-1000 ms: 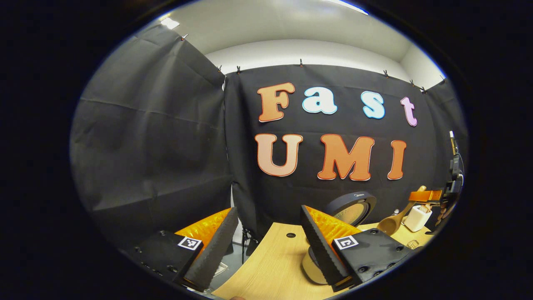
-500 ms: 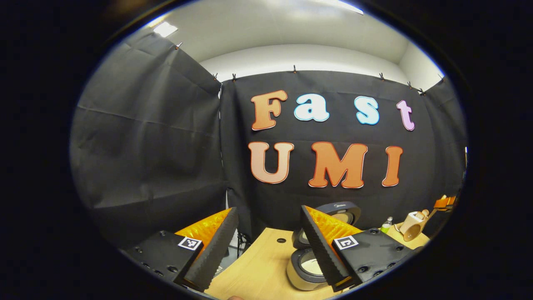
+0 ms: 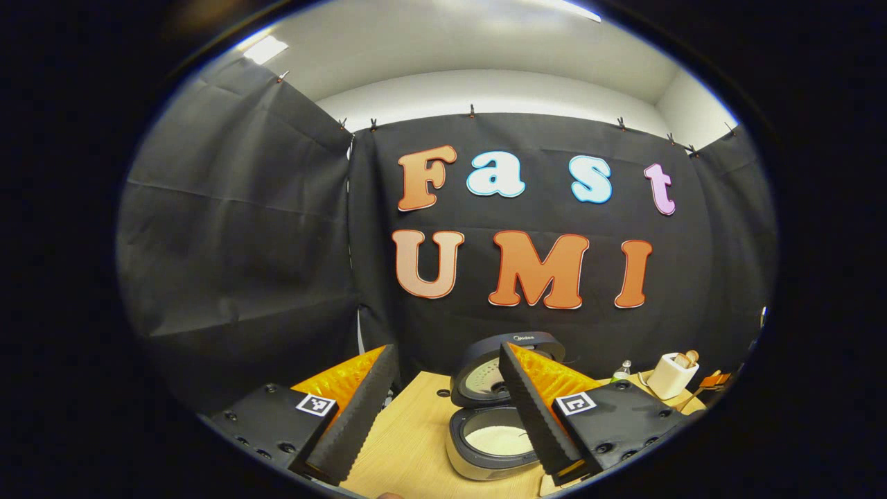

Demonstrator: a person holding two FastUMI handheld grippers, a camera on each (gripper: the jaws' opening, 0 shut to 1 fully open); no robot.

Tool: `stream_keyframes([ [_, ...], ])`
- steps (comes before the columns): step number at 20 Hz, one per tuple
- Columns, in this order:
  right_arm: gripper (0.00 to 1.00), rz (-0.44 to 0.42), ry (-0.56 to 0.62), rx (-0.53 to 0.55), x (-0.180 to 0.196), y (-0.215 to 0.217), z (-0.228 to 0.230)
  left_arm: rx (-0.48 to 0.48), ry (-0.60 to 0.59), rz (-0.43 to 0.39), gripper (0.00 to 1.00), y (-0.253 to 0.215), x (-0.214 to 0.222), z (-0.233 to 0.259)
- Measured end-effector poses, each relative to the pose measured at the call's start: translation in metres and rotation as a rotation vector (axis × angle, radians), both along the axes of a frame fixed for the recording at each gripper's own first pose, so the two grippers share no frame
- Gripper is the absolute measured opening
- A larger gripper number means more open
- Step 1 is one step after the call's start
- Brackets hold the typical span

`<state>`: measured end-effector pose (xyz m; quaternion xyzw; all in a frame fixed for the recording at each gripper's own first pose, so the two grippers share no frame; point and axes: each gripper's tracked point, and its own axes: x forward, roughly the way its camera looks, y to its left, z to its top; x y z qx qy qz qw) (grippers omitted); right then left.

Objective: Close the left gripper, press the button to open the rice cooker; take a wooden spoon from the chopstick holder with the right hand, scoop a spoonful of rice and pour it into the rice cooker, then put the wooden spoon back into the chopstick holder.

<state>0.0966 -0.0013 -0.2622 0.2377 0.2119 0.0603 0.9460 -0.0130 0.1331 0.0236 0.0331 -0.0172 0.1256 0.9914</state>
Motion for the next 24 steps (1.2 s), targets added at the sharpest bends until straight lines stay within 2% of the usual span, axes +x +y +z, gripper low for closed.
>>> stream_keyframes([
  [7, 0.09, 0.036, 0.079, 0.03, 0.015, 0.009, -0.066, 0.039, 0.032, 0.02, 1.0, -0.011, -0.001, -0.007],
  [10, 0.11, 0.042, 0.097, 0.029, 0.017, 0.008, -0.08, 0.042, 0.035, 0.017, 1.0, -0.014, -0.003, -0.007],
  [13, 0.19, 0.016, 0.096, 0.027, 0.016, -0.003, -0.08, 0.042, 0.036, 0.003, 1.0, -0.02, -0.001, -0.008],
  [16, 0.28, -0.029, 0.088, -0.042, 0.013, -0.022, -0.078, 0.035, 0.045, -0.015, 1.0, -0.024, 0.002, -0.011],
  [18, 0.44, -0.046, 0.082, -0.068, 0.01, -0.031, -0.069, 0.028, 0.051, -0.027, 1.0, -0.026, 0.005, -0.014],
  [19, 0.63, -0.062, 0.075, -0.091, 0.009, -0.038, -0.063, 0.025, 0.055, -0.032, 1.0, -0.027, 0.008, -0.015],
  [20, 0.7, -0.079, 0.062, -0.117, 0.009, -0.046, -0.053, 0.022, 0.056, -0.039, 1.0, -0.028, 0.009, -0.015],
  [21, 0.83, -0.094, 0.046, -0.142, 0.01, -0.051, -0.04, 0.022, 0.054, -0.045, 1.0, -0.03, 0.01, -0.013],
  [23, 0.95, -0.107, 0.018, -0.207, 0.007, -0.058, -0.013, 0.027, 0.043, -0.05, 1.0, -0.031, 0.013, -0.009],
  [24, 0.95, -0.111, 0.004, -0.258, 0.003, -0.06, 0.001, 0.028, 0.038, -0.053, 1.0, -0.032, 0.015, -0.007],
])
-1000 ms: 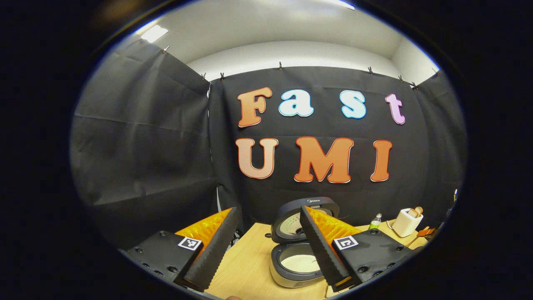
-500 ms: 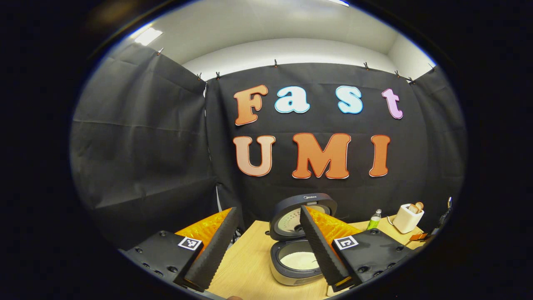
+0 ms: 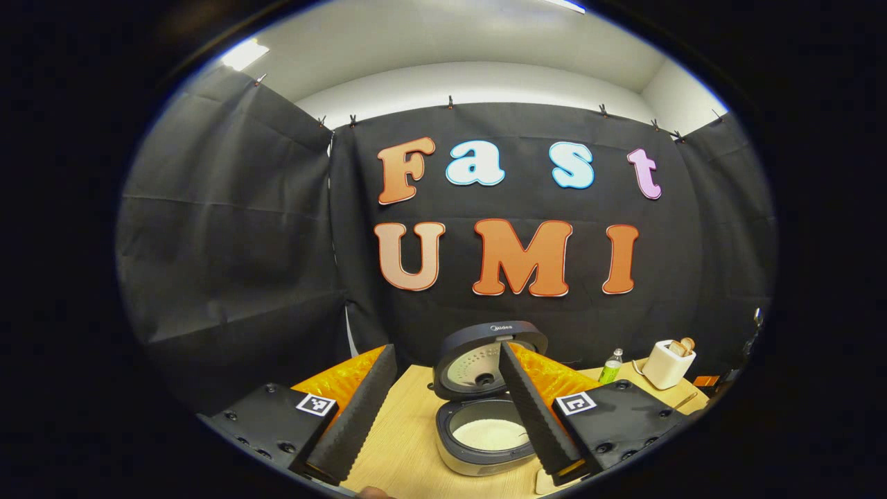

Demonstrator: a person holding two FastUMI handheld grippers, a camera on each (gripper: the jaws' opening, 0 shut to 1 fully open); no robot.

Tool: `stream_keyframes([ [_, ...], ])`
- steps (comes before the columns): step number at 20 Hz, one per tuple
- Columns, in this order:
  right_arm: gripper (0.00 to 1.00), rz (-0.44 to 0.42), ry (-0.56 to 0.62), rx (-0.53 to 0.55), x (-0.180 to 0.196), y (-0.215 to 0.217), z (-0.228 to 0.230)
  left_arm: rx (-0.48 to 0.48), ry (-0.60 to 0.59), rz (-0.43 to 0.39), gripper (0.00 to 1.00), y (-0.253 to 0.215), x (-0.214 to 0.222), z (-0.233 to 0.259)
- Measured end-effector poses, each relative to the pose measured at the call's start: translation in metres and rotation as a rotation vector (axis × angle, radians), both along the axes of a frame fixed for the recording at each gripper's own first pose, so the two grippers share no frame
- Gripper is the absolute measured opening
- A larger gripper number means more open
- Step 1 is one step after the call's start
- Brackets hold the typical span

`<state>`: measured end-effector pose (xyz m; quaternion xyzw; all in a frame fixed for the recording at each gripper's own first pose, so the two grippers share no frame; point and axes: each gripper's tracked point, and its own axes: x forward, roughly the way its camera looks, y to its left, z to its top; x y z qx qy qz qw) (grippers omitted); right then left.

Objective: Close the left gripper, press the button to open the rice cooker; take a wooden spoon from the chopstick holder with the right hand, scoop a spoonful of rice and pour it into the rice cooker, then put the wooden spoon back into the chopstick holder.

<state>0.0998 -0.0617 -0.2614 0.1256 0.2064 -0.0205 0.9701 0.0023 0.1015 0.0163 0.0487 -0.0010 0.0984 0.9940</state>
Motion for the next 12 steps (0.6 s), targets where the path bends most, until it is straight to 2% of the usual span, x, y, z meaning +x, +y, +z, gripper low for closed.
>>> stream_keyframes([
  [2, 0.95, -0.001, -0.022, -0.097, -0.006, -0.001, 0.032, 0.002, -0.014, -0.011, 1.0, -0.002, 0.005, 0.005],
  [5, 0.95, -0.002, -0.075, -0.171, -0.021, 0.009, 0.087, -0.001, -0.013, -0.023, 0.99, -0.003, 0.019, 0.01],
  [8, 0.95, 0.008, -0.145, -0.197, -0.04, 0.024, 0.134, -0.032, -0.002, -0.071, 1.0, -0.017, 0.046, 0.017],
  [12, 0.95, 0.022, -0.206, -0.185, -0.06, 0.048, 0.175, -0.034, 0.007, -0.106, 0.99, -0.031, 0.106, 0.04],
])
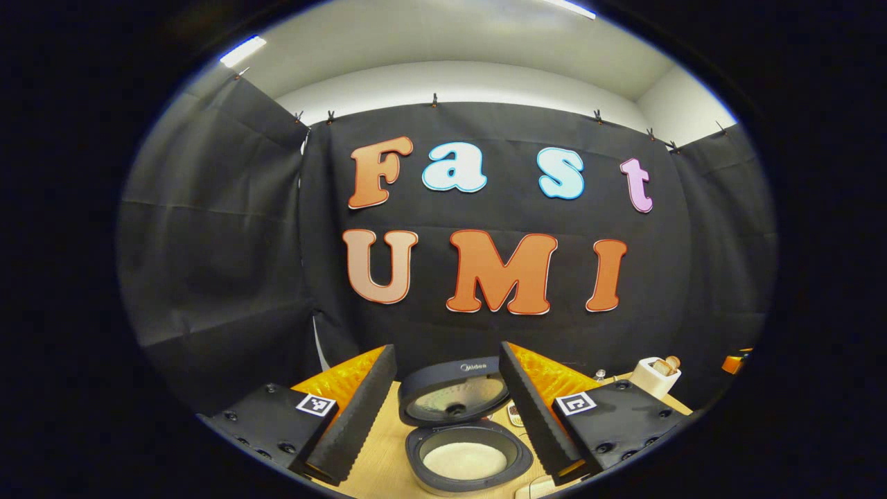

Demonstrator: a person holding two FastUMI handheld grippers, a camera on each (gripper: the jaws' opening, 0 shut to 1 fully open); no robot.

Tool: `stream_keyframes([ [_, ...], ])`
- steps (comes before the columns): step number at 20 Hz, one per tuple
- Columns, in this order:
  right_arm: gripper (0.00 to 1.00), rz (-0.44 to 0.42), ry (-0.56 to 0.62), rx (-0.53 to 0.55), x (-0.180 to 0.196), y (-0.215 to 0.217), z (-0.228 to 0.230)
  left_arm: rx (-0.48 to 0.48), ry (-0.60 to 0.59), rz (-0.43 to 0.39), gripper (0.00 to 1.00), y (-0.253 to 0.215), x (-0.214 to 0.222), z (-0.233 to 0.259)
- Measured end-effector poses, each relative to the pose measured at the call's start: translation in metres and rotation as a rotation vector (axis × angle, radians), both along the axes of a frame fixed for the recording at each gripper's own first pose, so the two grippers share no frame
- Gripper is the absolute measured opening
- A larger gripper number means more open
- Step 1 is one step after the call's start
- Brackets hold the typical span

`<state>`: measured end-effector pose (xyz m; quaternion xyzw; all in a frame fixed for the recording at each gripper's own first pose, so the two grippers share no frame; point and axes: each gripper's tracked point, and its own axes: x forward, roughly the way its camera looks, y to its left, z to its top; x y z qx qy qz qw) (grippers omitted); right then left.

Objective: Close the left gripper, press the button to open the rice cooker; take a wooden spoon from the chopstick holder with the right hand, scoop a spoonful of rice and pour it into the rice cooker, then put the wooden spoon back into the chopstick holder.

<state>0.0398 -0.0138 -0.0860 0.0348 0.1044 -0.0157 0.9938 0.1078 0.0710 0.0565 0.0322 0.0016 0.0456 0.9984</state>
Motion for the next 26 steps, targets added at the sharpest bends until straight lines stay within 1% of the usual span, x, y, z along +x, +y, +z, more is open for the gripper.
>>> stream_keyframes([
  [2, 0.95, 0.011, -0.02, 0.013, -0.01, 0.011, 0.012, -0.016, 0.011, -0.014, 0.97, -0.005, 0.038, 0.007],
  [3, 0.95, 0.011, -0.03, 0.003, -0.014, 0.014, 0.017, -0.021, 0.014, -0.014, 0.97, -0.005, 0.059, 0.008],
  [4, 0.95, 0.014, -0.039, -0.011, -0.017, 0.016, 0.02, -0.024, 0.039, -0.006, 0.97, -0.002, 0.078, 0.003],
  [6, 0.94, 0.02, -0.047, -0.027, -0.023, 0.023, 0.027, -0.04, 0.101, -0.017, 0.97, -0.005, 0.112, -0.015],
  [7, 0.95, 0.02, -0.051, -0.031, -0.024, 0.025, 0.03, -0.03, 0.127, -0.007, 0.99, -0.002, 0.127, -0.024],
  [10, 0.95, 0.015, -0.06, -0.029, -0.025, 0.029, 0.033, -0.007, 0.177, 0.028, 0.98, 0.013, 0.159, -0.049],
  [13, 0.95, 0.019, -0.06, -0.017, -0.025, 0.032, 0.033, -0.021, 0.248, 0.048, 0.98, 0.023, 0.176, -0.081],
  [14, 0.95, 0.022, -0.062, -0.014, -0.025, 0.033, 0.034, -0.025, 0.272, 0.057, 1.0, 0.026, 0.177, -0.093],
  [15, 0.95, 0.026, -0.064, -0.01, -0.025, 0.035, 0.035, -0.036, 0.303, 0.058, 0.98, 0.026, 0.175, -0.105],
  [16, 0.95, 0.031, -0.067, -0.004, -0.024, 0.036, 0.037, -0.048, 0.33, 0.054, 1.0, 0.023, 0.169, -0.118],
  [17, 0.95, 0.038, -0.068, 0.002, -0.025, 0.037, 0.037, -0.062, 0.285, 0.046, 0.98, 0.021, 0.167, -0.113],
  [20, 0.95, 0.061, -0.072, 0.02, -0.026, 0.039, 0.038, -0.062, 0.294, 0.05, 1.0, 0.012, 0.144, -0.119],
  [22, 0.95, 0.079, -0.076, 0.011, -0.027, 0.038, 0.038, -0.062, 0.302, 0.048, 1.0, 0.005, 0.128, -0.126],
  [23, 0.95, 0.087, -0.078, 0.004, -0.029, 0.037, 0.036, -0.07, 0.311, 0.045, 1.0, 0.002, 0.119, -0.132],
  [24, 0.95, 0.095, -0.079, 0.005, -0.03, 0.036, 0.036, -0.078, 0.318, 0.04, 0.98, -0.002, 0.109, -0.139],
  [26, 0.95, 0.117, -0.074, 0.022, -0.03, 0.037, 0.032, -0.09, 0.339, 0.034, 0.99, -0.013, 0.084, -0.156],
])
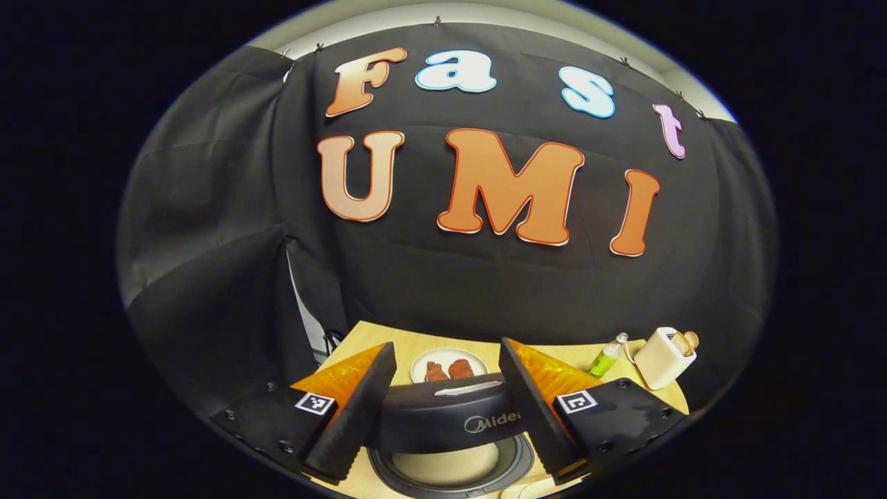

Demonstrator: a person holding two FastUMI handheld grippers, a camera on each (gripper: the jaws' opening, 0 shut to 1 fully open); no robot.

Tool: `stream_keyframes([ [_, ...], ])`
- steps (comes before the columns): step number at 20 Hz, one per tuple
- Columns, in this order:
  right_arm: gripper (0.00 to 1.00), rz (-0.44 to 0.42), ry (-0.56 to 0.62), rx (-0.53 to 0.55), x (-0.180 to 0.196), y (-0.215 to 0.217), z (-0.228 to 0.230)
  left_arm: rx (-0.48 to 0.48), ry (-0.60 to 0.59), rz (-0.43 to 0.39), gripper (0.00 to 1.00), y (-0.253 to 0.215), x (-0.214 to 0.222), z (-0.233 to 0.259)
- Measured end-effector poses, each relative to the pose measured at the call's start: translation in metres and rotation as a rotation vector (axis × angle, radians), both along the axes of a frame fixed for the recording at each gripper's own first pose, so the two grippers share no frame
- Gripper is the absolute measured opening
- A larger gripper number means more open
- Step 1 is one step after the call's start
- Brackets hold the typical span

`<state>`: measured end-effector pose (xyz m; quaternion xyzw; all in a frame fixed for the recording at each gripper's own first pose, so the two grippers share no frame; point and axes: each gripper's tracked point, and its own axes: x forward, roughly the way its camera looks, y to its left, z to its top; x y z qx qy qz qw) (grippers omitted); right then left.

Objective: Close the left gripper, press the button to open the rice cooker; take a wooden spoon from the chopstick holder with the right hand, scoop a spoonful of rice and pour it into the rice cooker, then put the wooden spoon back into the chopstick holder.

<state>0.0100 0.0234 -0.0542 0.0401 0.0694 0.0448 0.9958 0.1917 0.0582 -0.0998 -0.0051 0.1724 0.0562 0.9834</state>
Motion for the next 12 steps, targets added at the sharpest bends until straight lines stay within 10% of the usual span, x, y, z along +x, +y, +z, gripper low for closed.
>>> stream_keyframes([
  [12, 0.95, 0.059, 0.086, -0.009, 0.0, -0.002, -0.041, 0.087, 0.002, 0.022, 0.98, -0.025, -0.075, -0.118],
])
